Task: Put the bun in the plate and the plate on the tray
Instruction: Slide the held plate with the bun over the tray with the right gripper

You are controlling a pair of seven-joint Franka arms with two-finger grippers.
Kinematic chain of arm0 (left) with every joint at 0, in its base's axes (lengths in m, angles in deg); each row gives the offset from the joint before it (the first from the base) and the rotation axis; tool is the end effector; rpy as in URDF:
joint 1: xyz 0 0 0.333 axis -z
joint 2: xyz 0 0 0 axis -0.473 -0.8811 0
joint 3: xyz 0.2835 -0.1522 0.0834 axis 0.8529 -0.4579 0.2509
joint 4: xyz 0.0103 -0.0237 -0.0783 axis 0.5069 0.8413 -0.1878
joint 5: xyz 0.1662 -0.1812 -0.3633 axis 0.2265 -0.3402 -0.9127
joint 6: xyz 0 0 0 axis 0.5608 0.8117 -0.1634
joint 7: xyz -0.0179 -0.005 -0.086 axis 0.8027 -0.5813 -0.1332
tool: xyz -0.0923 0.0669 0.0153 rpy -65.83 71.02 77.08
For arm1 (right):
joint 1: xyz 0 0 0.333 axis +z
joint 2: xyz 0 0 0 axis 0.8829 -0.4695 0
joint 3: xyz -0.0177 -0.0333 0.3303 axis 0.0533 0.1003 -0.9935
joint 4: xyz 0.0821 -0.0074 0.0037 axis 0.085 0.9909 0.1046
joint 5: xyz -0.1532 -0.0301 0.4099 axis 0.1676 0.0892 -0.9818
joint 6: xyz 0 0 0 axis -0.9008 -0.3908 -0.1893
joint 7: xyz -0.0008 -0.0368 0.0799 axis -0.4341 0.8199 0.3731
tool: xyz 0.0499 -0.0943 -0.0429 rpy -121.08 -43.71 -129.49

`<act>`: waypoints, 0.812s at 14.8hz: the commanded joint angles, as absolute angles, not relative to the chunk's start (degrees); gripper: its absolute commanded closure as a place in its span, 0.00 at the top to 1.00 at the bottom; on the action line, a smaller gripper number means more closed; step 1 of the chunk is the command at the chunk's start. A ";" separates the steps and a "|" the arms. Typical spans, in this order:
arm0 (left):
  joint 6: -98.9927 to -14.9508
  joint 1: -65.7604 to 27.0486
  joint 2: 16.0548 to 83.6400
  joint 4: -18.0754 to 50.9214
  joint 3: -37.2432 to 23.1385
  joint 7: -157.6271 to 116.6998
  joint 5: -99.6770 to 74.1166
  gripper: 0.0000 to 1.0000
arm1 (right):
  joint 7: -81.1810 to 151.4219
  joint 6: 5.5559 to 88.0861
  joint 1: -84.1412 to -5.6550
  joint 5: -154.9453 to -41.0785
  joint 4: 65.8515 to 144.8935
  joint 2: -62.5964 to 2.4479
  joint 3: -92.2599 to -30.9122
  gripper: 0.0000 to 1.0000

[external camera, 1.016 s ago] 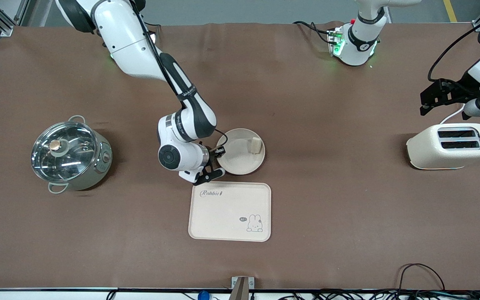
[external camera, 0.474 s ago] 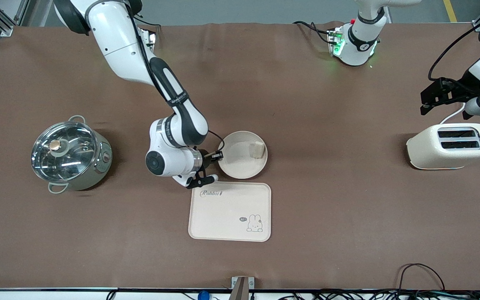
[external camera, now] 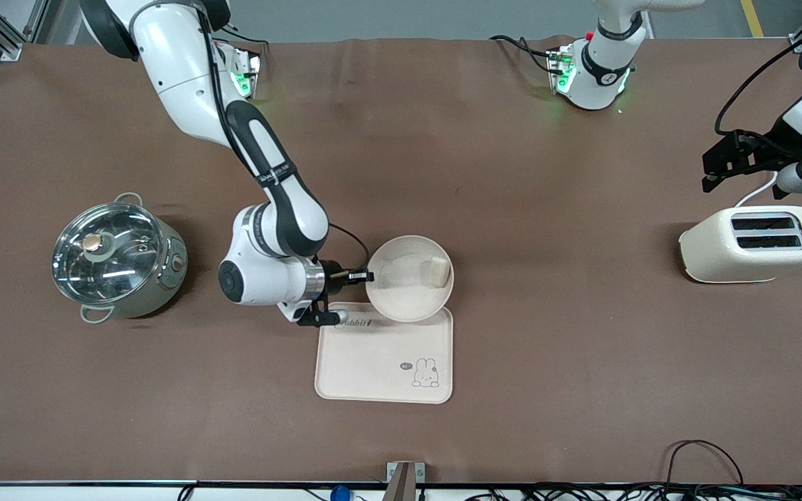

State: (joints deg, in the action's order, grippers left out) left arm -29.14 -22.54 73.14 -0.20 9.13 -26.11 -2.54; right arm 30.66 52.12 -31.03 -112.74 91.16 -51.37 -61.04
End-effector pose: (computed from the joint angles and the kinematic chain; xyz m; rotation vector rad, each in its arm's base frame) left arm 0.6087 -0.0797 0.6709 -3.1188 0.1874 -0.1065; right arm 0.6656 0.3707 0.1890 -2.5025 0.0798 0.3442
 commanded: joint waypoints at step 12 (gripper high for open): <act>-27.70 -23.13 72.74 -1.64 8.11 -24.45 -1.33 1.00 | 21.83 52.22 -35.27 -111.35 68.94 -63.73 -55.26 0.01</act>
